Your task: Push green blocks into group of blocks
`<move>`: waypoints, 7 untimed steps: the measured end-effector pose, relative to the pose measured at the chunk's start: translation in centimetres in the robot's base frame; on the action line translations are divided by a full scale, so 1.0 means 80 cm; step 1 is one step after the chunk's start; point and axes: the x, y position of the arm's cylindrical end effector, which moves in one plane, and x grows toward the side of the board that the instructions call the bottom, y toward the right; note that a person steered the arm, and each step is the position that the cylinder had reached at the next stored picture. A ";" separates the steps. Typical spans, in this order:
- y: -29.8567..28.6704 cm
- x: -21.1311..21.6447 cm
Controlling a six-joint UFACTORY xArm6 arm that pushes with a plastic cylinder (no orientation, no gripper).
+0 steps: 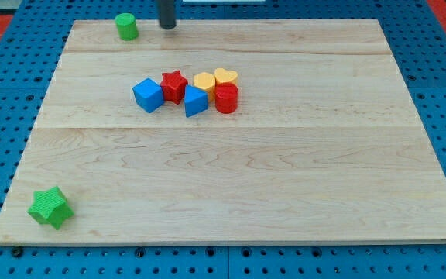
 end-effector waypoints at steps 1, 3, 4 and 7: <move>-0.113 0.039; -0.097 -0.059; 0.061 -0.017; 0.076 0.036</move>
